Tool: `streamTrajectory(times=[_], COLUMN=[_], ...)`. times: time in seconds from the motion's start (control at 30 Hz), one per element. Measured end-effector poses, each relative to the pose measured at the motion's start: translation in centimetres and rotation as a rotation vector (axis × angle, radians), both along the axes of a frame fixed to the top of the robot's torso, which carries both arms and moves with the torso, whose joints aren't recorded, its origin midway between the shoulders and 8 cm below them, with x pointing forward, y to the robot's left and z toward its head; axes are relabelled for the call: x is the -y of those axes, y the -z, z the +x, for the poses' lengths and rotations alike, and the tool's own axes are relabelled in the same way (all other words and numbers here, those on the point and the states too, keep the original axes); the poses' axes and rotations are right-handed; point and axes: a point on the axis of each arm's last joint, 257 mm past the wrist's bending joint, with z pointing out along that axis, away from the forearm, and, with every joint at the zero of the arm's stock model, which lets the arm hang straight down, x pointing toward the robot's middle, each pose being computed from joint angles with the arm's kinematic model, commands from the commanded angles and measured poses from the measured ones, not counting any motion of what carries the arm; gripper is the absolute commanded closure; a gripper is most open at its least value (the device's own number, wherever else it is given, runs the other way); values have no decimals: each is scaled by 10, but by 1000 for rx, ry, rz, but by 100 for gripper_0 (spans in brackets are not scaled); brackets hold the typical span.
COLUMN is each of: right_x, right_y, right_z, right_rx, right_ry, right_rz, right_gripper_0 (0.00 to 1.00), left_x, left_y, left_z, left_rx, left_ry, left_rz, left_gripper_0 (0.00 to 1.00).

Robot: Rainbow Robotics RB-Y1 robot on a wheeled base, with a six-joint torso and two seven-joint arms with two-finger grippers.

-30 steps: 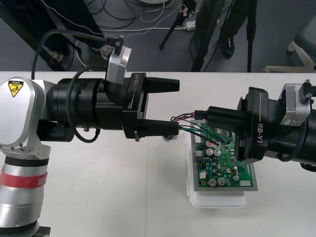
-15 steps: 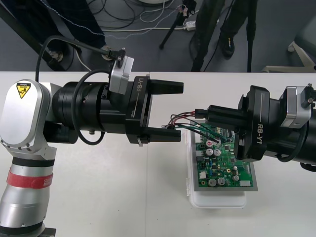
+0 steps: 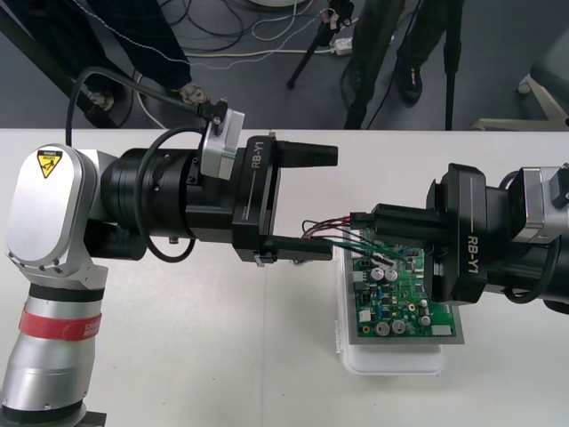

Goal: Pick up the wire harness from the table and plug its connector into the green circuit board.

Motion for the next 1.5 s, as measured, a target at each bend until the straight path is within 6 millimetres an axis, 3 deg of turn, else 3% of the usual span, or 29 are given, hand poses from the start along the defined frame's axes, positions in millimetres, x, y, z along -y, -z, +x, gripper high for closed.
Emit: streamTrajectory(times=[0.6, 0.73, 0.77, 0.83, 0.87, 1.5], right_x=[-1, -1, -1, -1, -1, -1], right_y=[1, 1, 1, 1, 1, 1], right_z=[-5, -5, -5, -5, -5, -5], right_rx=[-18, -18, -18, -18, -18, -18], right_ry=[-21, -21, -21, -21, -21, -21], right_rz=[-4, -4, -4, -4, -4, -4], right_gripper_0=[100, 100, 100, 100, 100, 100], left_x=[5, 5, 5, 5, 5, 11], left_y=[-2, -2, -2, -2, -2, -2], left_z=[-3, -3, -3, -3, -3, -17], left_rx=[12, 22, 24, 26, 26, 20], left_ry=[12, 12, 11, 11, 11, 62], left_rz=[-6, -8, -8, -8, -8, -14], left_gripper_0=[0, 18, 24, 47, 50, 54])
